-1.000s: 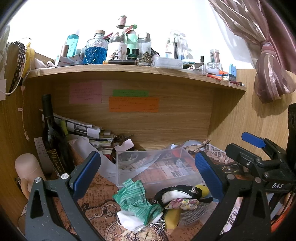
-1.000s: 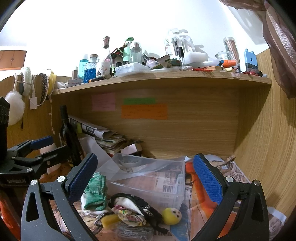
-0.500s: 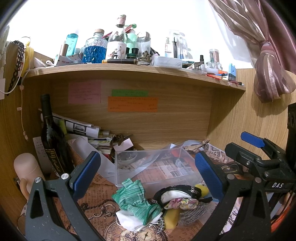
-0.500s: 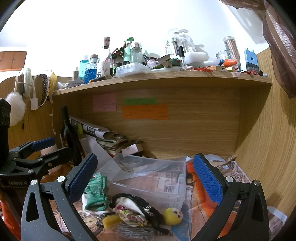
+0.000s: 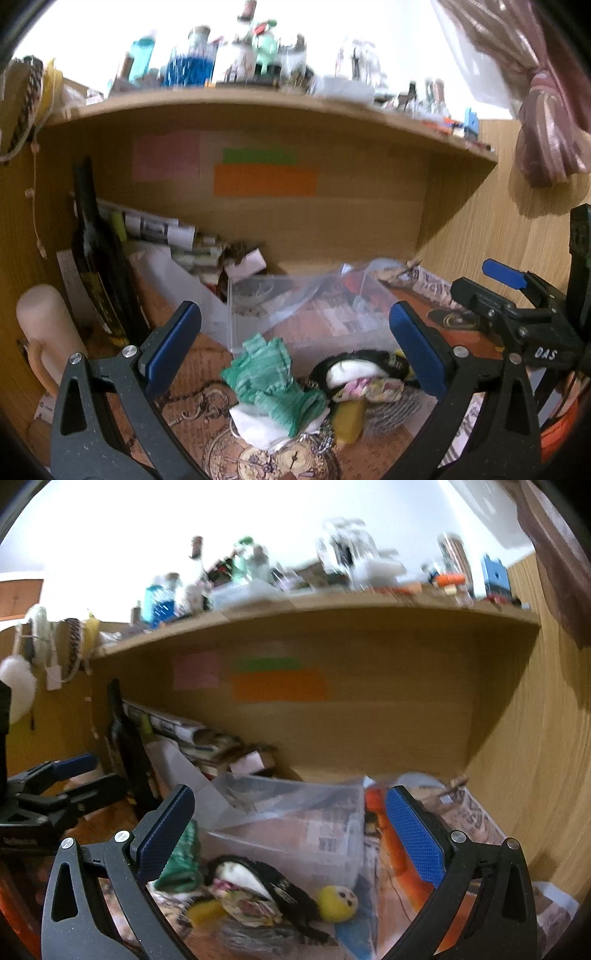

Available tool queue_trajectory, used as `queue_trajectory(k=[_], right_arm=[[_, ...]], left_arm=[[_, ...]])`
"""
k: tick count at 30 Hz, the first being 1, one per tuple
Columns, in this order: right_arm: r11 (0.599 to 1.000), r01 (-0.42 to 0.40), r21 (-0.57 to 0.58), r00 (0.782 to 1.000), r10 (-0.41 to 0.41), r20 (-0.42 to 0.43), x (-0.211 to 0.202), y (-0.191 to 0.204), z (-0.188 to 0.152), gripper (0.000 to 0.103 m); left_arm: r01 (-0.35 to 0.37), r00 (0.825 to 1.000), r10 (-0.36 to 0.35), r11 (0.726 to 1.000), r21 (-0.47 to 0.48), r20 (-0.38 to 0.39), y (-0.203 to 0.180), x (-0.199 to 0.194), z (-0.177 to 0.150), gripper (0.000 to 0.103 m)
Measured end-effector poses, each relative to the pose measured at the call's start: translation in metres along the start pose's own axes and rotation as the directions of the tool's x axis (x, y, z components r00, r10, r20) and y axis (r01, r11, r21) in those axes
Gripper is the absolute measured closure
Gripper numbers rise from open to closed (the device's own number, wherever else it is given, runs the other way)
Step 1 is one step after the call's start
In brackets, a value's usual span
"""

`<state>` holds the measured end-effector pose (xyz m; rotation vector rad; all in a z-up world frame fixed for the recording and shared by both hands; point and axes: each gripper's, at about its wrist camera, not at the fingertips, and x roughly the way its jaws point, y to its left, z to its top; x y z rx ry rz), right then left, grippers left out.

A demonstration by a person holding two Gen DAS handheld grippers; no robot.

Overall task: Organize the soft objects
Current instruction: 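Grasp the green knit sock with the left tool while the right tool grasps the yellow felt ball, then lift the sock with the left tool while the right tool carries the ball toward the clear box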

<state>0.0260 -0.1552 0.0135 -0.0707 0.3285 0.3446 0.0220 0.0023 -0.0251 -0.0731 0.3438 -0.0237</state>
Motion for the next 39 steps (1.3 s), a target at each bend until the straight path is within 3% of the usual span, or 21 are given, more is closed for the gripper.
queue_trajectory(k=[6, 12, 17, 22, 26, 30, 33, 39], right_arm=[[0.999, 0.051, 0.017, 0.991, -0.049, -0.128, 0.021, -0.023, -0.021, 0.000], [0.995, 0.100, 0.027, 0.959, -0.089, -0.269, 0.043, -0.048, -0.048, 0.002], [0.995, 0.084, 0.055, 0.931, -0.058, -0.361, 0.060, -0.061, -0.065, 0.016], [0.995, 0.027, 0.095, 0.911, 0.014, -0.412, 0.075, -0.063, -0.073, 0.019], [0.993, -0.002, 0.115, 0.884, 0.056, -0.464, 0.090, -0.062, -0.082, 0.040], [0.988, -0.025, 0.150, 0.865, 0.096, -0.492, 0.097, -0.063, -0.088, 0.059], [0.987, -0.018, 0.158, 0.873, 0.093, -0.479, 0.093, -0.063, -0.087, 0.060], [0.990, 0.011, 0.143, 0.910, 0.049, -0.411, 0.072, -0.061, -0.073, 0.061]], left_arm=[[0.003, 0.990, -0.009, 0.999, -0.039, -0.144, 0.017, 0.035, -0.023, 0.000], [-0.041, 0.970, 0.025, 0.997, -0.064, -0.241, 0.032, 0.068, -0.044, 0.000], [-0.080, 0.955, 0.048, 0.992, -0.097, -0.292, 0.043, 0.089, -0.054, 0.001], [-0.066, 0.942, 0.028, 0.992, -0.104, -0.335, 0.044, 0.104, -0.062, 0.023], [-0.035, 0.939, -0.006, 0.993, -0.114, -0.343, 0.044, 0.103, -0.066, 0.041], [-0.010, 0.945, -0.023, 0.995, -0.097, -0.326, 0.038, 0.096, -0.065, 0.053], [-0.009, 0.951, -0.017, 0.996, -0.084, -0.310, 0.036, 0.089, -0.064, 0.060], [-0.002, 0.968, -0.019, 0.997, -0.083, -0.251, 0.038, 0.068, -0.050, 0.061]])
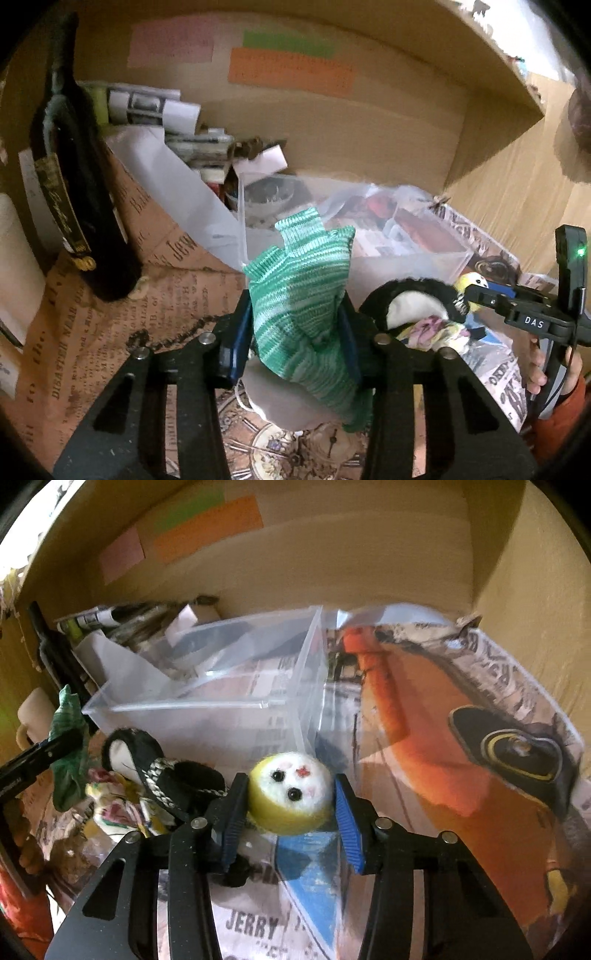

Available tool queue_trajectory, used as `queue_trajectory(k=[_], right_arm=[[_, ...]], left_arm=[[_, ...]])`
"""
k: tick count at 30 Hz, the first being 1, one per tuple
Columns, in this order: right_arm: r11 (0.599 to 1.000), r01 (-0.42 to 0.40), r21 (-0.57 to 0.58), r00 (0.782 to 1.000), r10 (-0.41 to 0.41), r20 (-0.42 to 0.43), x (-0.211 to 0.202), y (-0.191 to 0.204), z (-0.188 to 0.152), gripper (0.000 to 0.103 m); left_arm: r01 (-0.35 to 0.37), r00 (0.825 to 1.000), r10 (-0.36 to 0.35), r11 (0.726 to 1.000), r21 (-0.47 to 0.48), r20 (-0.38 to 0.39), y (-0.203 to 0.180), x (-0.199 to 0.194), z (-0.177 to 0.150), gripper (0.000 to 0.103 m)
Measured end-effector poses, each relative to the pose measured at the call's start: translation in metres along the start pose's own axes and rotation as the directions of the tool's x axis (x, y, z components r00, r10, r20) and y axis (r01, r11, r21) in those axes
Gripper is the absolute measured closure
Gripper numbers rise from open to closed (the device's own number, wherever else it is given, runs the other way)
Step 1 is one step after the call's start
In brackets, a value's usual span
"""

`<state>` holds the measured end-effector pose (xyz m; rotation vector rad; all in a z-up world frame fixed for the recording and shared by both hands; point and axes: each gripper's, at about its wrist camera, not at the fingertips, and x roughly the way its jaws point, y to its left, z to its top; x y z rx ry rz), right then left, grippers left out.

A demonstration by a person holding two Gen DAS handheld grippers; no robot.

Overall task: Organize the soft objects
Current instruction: 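Lift the sock with the left tool while the right tool carries the ball toward the clear box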

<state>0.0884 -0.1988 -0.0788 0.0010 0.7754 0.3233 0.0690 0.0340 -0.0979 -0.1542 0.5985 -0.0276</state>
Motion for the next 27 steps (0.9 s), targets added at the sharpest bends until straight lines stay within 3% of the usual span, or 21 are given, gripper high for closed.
queue_trajectory(k=[7, 15, 21, 27], right_arm=[[1.000, 0.013, -0.027, 0.993, -0.010, 0.119, -0.033, 0.008, 0.018, 0.061], [0.997, -0.007, -0.071, 0.963, 0.026, 0.270, -0.060, 0.025, 0.048, 0.061], [0.995, -0.034, -0.097, 0.953, 0.062, 0.298, -0.054, 0.039, 0.065, 0.061], [0.991, -0.053, -0.119, 0.961, 0.083, 0.264, -0.032, 0.050, 0.078, 0.060]], left_arm=[[0.018, 0.995, -0.018, 1.000, -0.002, 0.099, 0.000, -0.031, 0.021, 0.061], [0.016, 0.980, -0.018, 1.000, 0.010, 0.196, -0.002, -0.039, 0.053, 0.061], [0.005, 0.977, -0.007, 1.000, 0.011, 0.212, -0.003, -0.029, 0.073, 0.061], [-0.017, 0.984, 0.017, 1.000, -0.006, 0.177, -0.001, -0.003, 0.089, 0.061]])
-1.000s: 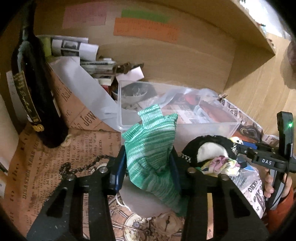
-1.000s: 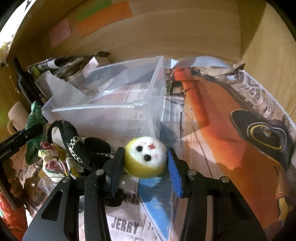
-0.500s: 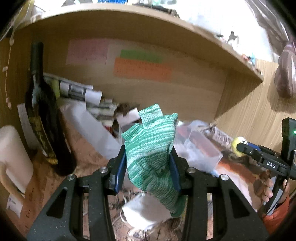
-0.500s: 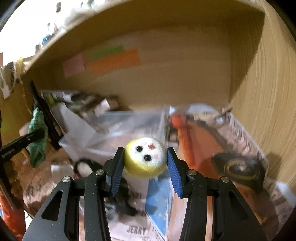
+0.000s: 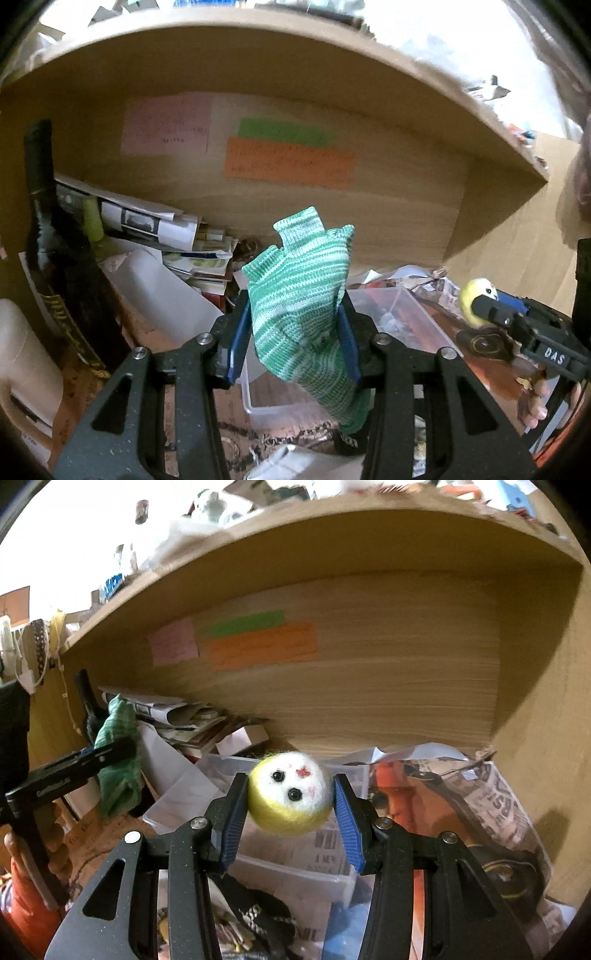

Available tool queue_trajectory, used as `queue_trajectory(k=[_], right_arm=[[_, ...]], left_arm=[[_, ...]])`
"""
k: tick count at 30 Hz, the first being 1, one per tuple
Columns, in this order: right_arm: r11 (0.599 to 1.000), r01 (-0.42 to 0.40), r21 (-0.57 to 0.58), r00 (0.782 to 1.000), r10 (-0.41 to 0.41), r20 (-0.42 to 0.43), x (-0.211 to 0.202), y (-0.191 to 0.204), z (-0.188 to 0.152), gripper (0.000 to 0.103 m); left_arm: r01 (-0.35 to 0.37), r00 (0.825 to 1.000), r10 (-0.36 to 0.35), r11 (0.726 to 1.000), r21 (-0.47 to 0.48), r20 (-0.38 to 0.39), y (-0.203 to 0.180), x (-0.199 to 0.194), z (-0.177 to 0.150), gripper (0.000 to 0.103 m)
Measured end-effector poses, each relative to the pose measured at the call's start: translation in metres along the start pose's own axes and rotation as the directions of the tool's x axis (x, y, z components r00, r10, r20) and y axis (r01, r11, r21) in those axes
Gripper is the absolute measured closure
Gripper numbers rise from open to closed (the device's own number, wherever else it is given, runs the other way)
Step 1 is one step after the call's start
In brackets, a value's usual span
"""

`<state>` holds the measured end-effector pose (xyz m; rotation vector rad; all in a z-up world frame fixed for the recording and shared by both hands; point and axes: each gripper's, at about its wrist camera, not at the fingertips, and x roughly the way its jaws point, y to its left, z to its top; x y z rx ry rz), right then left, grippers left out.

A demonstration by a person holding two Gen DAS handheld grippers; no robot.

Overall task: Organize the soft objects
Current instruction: 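Lift the sock with the left tool while the right tool carries the ball toward the clear box, then open the left tool over the box while the right tool releases the ball inside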

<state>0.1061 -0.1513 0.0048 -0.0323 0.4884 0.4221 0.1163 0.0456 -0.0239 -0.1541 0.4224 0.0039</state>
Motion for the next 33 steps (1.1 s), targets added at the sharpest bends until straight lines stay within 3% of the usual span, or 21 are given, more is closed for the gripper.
queue_trajectory(k=[10, 20, 22, 25, 27, 31, 33], right_arm=[[0.999, 0.007, -0.052, 0.992, -0.013, -0.126, 0.050, 0.007, -0.002, 0.060], [0.996, 0.045, -0.081, 0.958, -0.066, -0.280, 0.098, -0.001, -0.018, 0.060], [0.995, 0.055, -0.087, 0.954, -0.078, -0.291, 0.103, -0.002, -0.021, 0.060], [0.993, 0.067, -0.101, 0.950, -0.094, -0.297, 0.104, -0.001, -0.023, 0.060], [0.992, 0.061, -0.106, 0.950, -0.091, -0.300, 0.105, 0.001, -0.022, 0.058], [0.992, 0.061, -0.107, 0.956, -0.089, -0.279, 0.100, 0.002, -0.020, 0.041], [0.992, 0.057, -0.108, 0.961, -0.084, -0.264, 0.094, 0.002, -0.017, 0.039]], left_arm=[[-0.002, 0.988, 0.005, 1.000, 0.019, -0.153, -0.004, 0.057, -0.003, 0.061], [0.054, 0.941, -0.034, 0.997, 0.048, -0.337, -0.011, 0.101, -0.021, 0.061], [0.049, 0.937, -0.023, 0.997, 0.065, -0.348, -0.014, 0.104, -0.022, 0.059], [0.035, 0.934, 0.001, 0.995, 0.095, -0.358, -0.021, 0.110, -0.026, 0.048], [0.032, 0.934, 0.008, 0.994, 0.106, -0.357, -0.023, 0.110, -0.028, 0.045], [0.028, 0.935, 0.012, 0.994, 0.108, -0.354, -0.024, 0.108, -0.028, 0.038], [0.025, 0.939, 0.013, 0.994, 0.105, -0.343, -0.024, 0.106, -0.025, 0.036]])
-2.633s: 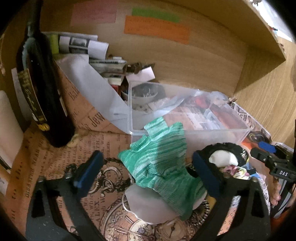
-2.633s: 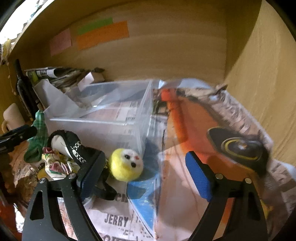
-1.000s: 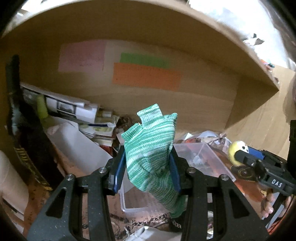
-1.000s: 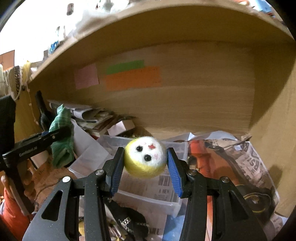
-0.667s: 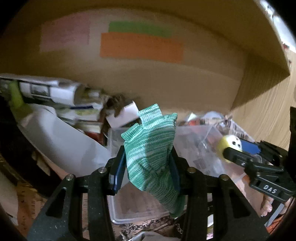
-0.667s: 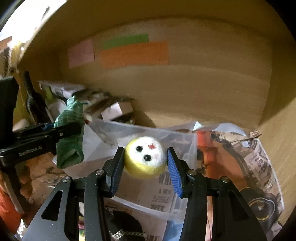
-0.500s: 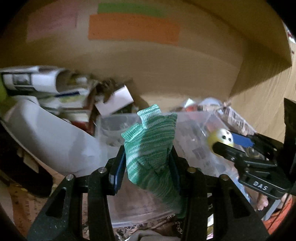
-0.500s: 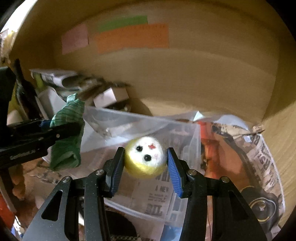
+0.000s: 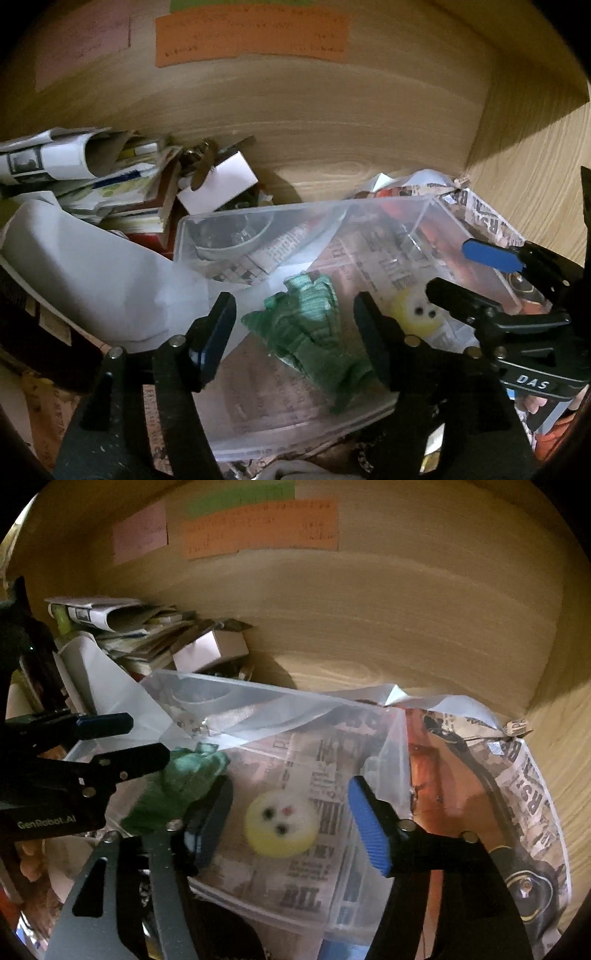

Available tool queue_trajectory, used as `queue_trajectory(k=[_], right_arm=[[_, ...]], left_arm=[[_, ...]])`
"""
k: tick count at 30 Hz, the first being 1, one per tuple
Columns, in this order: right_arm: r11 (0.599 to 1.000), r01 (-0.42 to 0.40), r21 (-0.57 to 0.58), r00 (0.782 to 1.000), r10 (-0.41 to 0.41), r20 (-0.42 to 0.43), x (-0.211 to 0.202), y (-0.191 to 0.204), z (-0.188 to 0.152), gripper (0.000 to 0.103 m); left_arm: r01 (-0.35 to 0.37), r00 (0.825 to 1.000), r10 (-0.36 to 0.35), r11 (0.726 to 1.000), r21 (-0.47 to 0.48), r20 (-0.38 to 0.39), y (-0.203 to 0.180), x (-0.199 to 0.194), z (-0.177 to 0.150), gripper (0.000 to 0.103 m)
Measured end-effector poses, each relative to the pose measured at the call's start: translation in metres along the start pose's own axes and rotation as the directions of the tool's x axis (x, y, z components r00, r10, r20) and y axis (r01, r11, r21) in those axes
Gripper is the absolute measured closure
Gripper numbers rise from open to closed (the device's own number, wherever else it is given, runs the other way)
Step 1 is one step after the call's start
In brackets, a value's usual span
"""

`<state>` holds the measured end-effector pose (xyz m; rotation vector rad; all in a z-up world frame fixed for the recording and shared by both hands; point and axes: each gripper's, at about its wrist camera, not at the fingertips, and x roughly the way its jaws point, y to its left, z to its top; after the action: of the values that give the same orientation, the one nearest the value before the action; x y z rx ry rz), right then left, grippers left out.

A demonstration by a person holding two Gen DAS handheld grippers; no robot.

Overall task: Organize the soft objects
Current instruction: 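Open the left tool over the box while the right tool releases the ball inside, then grasp the white cloth with the left tool while the right tool grasps the black-and-white plush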

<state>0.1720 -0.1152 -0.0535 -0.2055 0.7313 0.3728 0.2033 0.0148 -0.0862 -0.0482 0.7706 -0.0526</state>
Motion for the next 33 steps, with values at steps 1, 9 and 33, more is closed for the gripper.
queue_trajectory(k=[1, 9, 33], right_arm=[[1.000, -0.002, -0.001, 1.000, 0.002, 0.011, -0.005, 0.000, 0.000, 0.038], [1.000, -0.019, -0.015, 0.991, 0.021, 0.132, -0.053, 0.005, 0.003, 0.023], [0.985, -0.170, 0.005, 0.985, 0.170, -0.023, -0.039, 0.019, -0.065, 0.036]], left_arm=[[0.001, 1.000, -0.001, 1.000, -0.001, 0.008, 0.001, -0.004, 0.000, 0.035], [0.012, 0.992, -0.013, 1.000, 0.012, 0.128, 0.002, -0.060, -0.004, 0.007], [-0.048, 0.999, 0.047, 0.997, -0.052, -0.014, 0.021, -0.068, -0.105, 0.001]])
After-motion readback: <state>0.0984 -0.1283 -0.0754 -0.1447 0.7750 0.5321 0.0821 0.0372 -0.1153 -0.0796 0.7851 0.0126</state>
